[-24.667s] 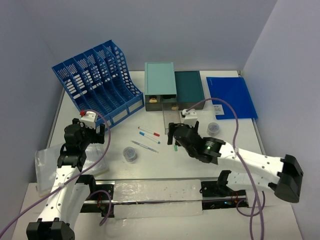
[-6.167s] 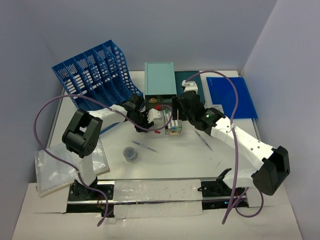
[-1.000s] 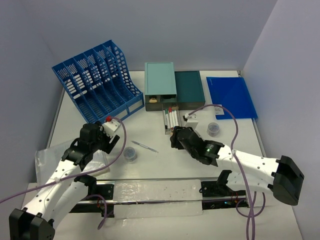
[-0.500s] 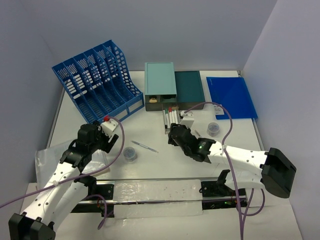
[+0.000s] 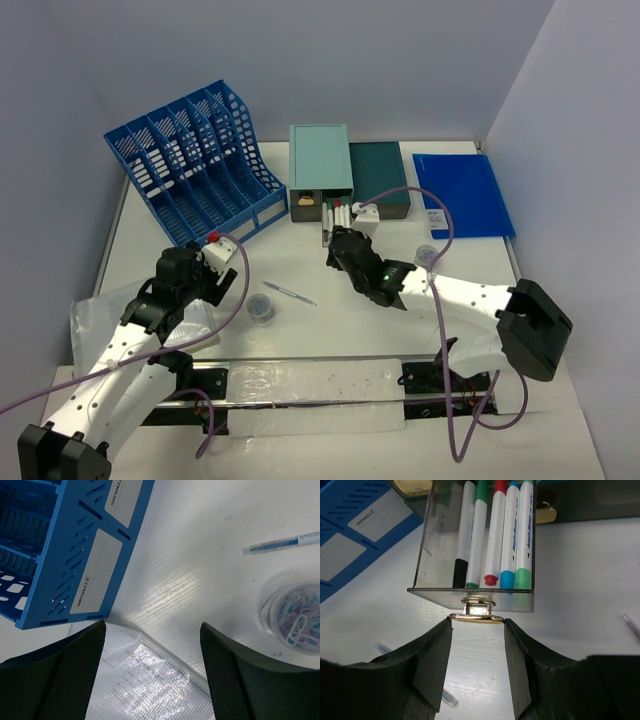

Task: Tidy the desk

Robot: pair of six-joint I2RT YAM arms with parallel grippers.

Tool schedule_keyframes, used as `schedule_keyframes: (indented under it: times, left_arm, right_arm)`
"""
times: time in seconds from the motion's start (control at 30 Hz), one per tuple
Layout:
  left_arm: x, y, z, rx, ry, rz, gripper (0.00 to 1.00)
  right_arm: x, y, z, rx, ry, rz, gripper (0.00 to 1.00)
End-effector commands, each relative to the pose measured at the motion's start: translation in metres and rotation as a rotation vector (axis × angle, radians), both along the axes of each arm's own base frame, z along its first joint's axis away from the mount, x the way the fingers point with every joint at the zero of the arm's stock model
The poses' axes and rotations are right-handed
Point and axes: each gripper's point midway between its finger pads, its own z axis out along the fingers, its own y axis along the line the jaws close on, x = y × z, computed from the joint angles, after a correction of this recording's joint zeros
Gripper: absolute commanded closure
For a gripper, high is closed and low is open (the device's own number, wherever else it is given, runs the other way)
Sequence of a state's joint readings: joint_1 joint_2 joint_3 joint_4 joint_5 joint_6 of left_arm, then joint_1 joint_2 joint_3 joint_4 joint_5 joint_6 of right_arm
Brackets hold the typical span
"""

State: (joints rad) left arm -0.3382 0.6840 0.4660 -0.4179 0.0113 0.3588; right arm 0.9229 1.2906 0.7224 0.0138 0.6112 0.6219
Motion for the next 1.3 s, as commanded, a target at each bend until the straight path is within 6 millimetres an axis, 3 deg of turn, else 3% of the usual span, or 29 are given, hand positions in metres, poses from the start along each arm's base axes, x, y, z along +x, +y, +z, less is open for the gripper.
schedule_keyframes:
  times: [0.0, 0.33, 0.53, 1.13, 1.27]
  left_arm:
    - [0.005, 0.0, 0.005, -0.016, -0.023, 0.015, 0.18]
    - [0.004, 0.0, -0.001, -0.009, 0.002, 0.014, 0.18]
    - [0.005, 0.0, -0.003, -0.004, 0.009, 0.018, 0.18]
    - [0.005, 0.001, -0.004, -0.003, 0.016, 0.019, 0.18]
    - [0.005, 0.001, -0.004, -0.002, 0.015, 0.018, 0.18]
  right_arm:
    - [0.038, 0.014, 0.043, 0.085, -0.109, -0.043, 0.47]
    - [0.098, 0.015, 0.048, 0.088, -0.139, -0.083, 0.48]
    - [0.124, 0.02, 0.046, 0.065, -0.146, -0.104, 0.48]
    - [0.161, 0.014, 0.052, 0.084, -0.197, -0.172, 0.48]
    - [0.16, 0.01, 0.052, 0.082, -0.203, -0.183, 0.48]
